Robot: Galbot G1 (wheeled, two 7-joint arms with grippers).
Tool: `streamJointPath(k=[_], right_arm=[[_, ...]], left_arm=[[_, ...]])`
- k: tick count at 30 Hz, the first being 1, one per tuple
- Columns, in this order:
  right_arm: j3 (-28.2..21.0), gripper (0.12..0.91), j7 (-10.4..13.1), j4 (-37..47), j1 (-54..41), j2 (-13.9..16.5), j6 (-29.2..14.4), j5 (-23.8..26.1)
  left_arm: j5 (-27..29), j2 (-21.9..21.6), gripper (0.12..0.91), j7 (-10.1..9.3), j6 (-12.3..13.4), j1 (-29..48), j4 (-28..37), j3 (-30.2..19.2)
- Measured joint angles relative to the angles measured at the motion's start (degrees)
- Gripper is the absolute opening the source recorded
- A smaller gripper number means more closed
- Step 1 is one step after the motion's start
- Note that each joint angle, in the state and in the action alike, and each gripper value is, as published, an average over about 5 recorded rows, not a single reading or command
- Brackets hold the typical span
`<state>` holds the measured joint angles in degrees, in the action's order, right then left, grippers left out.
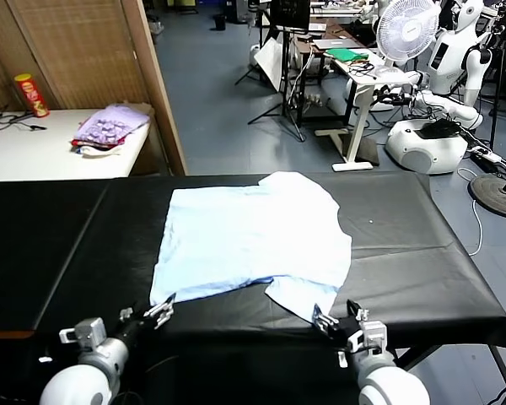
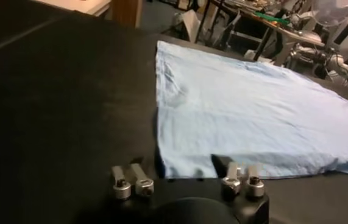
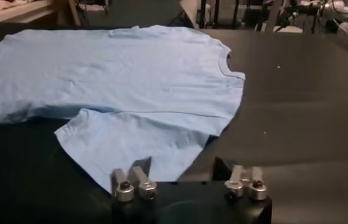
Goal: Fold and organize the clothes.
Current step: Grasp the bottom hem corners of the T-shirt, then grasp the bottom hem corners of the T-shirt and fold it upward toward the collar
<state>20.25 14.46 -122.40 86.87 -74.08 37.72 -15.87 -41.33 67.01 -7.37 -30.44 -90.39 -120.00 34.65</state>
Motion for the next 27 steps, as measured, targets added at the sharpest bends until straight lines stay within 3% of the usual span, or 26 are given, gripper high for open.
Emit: streamJointPath(k=[3, 6, 12, 17, 27], right_arm=[[0.7, 0.123, 0.6, -1.1, 1.0, 0.1, 0.5, -0.1], [1.9, 0.122, 1.0, -3.3, 2.9, 0.6, 1.7, -0.3], [4.0, 0.122, 1.3, -9.1, 7.0, 1.5, 2.6, -0.5], [5.6, 0.122, 0.4, -10.9, 6.9, 2.3, 0.6, -1.6], [5.8, 0.122, -3.0, -3.4, -3.3, 4.9, -5.6, -3.8]], left_arm=[[0.0, -0.1, 0.215, 0.28, 0.1, -0.1, -0.5, -0.2], [0.2, -0.2, 0.136, 0.30, 0.4, -0.4, -1.1, -0.3], [0.1, -1.0, 0.131, -0.17, 0.8, -2.5, -3.4, 0.8], [-0.3, -2.4, 0.131, -0.49, 1.6, -6.6, -7.2, 3.0], [0.3, -1.1, 0.131, -0.50, 6.7, -4.2, -7.6, 2.9]])
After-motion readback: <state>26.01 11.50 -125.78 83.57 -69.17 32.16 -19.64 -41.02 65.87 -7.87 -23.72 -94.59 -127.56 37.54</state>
